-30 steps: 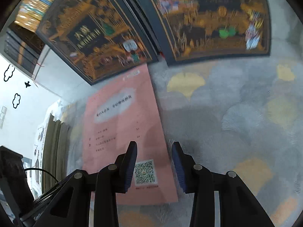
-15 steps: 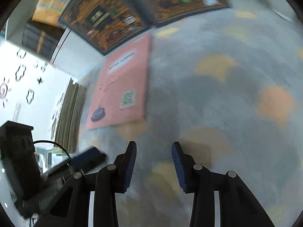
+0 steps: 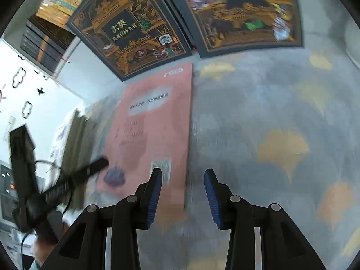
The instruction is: Organize books
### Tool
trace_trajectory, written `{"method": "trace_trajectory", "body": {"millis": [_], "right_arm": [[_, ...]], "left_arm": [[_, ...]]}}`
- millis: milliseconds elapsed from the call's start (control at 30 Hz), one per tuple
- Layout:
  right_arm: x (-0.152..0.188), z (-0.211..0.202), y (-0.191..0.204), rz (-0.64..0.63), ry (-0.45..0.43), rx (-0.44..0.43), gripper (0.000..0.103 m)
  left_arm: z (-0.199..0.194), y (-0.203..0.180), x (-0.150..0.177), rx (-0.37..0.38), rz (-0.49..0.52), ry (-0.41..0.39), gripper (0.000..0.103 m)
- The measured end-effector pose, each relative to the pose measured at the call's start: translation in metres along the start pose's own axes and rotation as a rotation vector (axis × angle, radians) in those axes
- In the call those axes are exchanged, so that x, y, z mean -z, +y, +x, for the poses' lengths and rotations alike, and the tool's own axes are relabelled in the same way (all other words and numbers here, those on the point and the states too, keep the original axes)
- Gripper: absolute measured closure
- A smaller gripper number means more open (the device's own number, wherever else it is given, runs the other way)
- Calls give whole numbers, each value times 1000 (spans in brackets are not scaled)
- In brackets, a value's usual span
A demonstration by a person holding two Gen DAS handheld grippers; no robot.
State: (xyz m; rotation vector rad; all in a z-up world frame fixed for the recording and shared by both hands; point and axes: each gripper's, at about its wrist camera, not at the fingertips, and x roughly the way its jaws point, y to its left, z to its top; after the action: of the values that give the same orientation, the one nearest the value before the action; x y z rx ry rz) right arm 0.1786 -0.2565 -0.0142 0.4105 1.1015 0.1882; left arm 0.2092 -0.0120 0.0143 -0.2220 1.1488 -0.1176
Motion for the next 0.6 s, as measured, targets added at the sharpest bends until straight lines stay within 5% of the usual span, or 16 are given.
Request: {"method": "trace_trajectory", "body": {"millis": [133,300,433,600], "right_arm": [[-19,25,2,-1,9,9,65],[-15,26,11,-50,34,-33,62],[11,-1,-11,-22,51,-92,62],[82,-52,-59,52,109,-106,62]], "left_arm": [[4,0,2,14,-6,-18,41],[6,-29,14,-29,160,14,40],[-8,-28,36,82,105,61,40],[-30,-47,112,209,108,161,40]]}}
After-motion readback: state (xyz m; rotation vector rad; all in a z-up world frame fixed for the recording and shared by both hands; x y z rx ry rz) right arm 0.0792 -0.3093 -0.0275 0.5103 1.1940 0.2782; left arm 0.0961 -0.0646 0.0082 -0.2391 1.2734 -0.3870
